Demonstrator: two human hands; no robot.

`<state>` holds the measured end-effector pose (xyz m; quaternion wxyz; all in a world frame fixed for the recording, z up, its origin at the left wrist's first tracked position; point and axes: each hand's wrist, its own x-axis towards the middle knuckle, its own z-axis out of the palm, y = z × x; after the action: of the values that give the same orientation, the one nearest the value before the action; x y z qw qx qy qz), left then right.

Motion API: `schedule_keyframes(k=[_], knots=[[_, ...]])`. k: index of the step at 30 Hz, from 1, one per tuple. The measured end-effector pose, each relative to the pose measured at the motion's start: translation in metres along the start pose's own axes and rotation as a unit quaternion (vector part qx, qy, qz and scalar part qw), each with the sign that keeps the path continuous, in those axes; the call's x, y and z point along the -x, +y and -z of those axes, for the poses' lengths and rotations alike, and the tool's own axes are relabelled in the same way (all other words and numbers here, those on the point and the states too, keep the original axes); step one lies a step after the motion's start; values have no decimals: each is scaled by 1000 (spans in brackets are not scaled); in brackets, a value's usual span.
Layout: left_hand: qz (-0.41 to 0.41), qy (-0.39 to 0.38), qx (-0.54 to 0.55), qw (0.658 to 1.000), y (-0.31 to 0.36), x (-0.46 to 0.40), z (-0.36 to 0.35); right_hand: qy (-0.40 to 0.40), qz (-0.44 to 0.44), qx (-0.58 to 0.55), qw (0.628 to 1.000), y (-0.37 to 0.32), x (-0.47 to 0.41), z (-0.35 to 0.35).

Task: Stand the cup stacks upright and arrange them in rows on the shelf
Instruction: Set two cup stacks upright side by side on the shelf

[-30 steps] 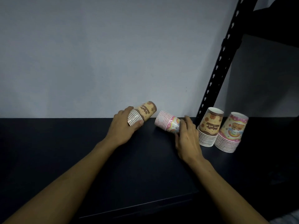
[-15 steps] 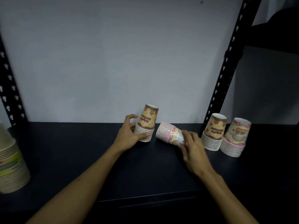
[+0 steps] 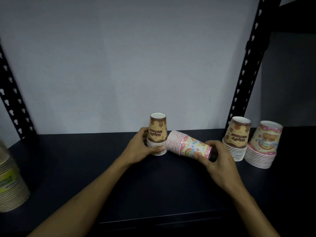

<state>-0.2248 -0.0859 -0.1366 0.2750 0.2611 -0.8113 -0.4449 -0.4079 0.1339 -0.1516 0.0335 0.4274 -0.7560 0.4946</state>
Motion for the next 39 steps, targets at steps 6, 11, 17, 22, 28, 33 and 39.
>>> schedule_keyframes(k=[6, 11, 17, 22, 28, 33, 39], knots=[[3, -9, 26, 1000, 5, 3, 3, 8, -2, -153, 988, -14, 2, 4], [-4, -11, 17, 1000, 5, 3, 1, 63, 32, -206, 976, -30, -8, 12], [-12, -35, 15, 999, 6, 3, -7, 40, 38, -187, 981, -40, -17, 20], [-35, -40, -8, 999, 11, 1, -23, -3, 26, -226, 974, -40, -19, 14], [-32, -61, -11, 998, 9, -1, -22, -30, 58, -184, 981, -39, -15, -1], [-22, -131, 23, 991, 13, -1, -9, -99, 24, -173, 980, -26, -4, 2], [-27, -155, 30, 987, 8, 0, -7, -139, -30, -117, 983, -8, 0, 2]])
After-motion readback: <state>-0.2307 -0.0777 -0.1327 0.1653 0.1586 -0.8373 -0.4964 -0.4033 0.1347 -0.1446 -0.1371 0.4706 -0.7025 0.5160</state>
